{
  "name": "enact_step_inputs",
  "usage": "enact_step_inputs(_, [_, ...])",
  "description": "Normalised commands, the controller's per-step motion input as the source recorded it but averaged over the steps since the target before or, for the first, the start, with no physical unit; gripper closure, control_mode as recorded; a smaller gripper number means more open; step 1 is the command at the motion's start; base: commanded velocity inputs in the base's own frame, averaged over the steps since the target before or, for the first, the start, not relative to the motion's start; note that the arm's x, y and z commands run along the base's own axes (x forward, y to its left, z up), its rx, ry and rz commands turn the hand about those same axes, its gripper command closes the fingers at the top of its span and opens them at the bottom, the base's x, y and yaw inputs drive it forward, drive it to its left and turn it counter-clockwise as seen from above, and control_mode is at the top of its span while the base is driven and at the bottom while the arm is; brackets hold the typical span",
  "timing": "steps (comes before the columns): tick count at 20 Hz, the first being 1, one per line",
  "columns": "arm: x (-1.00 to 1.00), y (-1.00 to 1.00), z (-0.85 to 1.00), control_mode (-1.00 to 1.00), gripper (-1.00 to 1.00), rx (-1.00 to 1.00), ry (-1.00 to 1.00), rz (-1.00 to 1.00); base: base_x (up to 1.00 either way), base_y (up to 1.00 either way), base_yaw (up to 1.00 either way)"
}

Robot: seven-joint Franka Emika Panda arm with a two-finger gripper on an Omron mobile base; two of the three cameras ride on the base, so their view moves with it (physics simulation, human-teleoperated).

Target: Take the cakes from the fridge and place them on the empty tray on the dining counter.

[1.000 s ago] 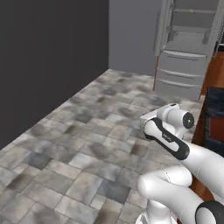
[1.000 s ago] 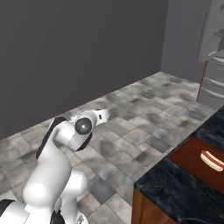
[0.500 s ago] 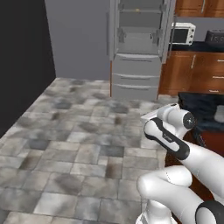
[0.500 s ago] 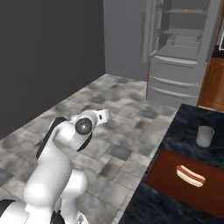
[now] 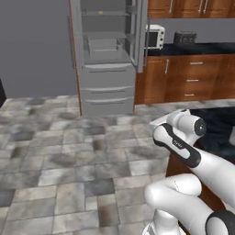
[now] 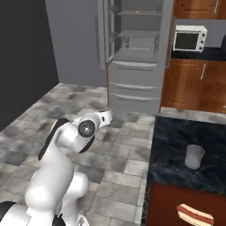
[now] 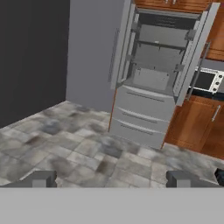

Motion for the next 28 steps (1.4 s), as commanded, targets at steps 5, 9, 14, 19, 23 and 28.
enact_step_inputs(5, [0.0, 0.0, 0.0, 1.0, -1.0, 0.0, 0.0, 0.0, 1.0, 0.93, -0.34])
enact_step_inputs(9, [0.0, 0.0, 0.0, 1.0, -1.0, 0.0, 0.0, 0.0, 0.96, 0.64, -0.28])
enact_step_inputs(14, [0.0, 0.0, 0.0, 1.0, -1.0, 0.0, 0.0, 0.0, 1.0, 0.04, -0.09])
enact_step_inputs(19, [0.0, 0.0, 0.0, 1.0, -1.0, 0.0, 0.0, 0.0, 1.0, -0.02, 0.0])
enact_step_inputs(23, [0.0, 0.0, 0.0, 1.0, -1.0, 0.0, 0.0, 0.0, 1.0, 0.03, 0.0])
enact_step_inputs(28, [0.0, 0.0, 0.0, 1.0, -1.0, 0.0, 0.0, 0.0, 0.99, 0.0, 0.0])
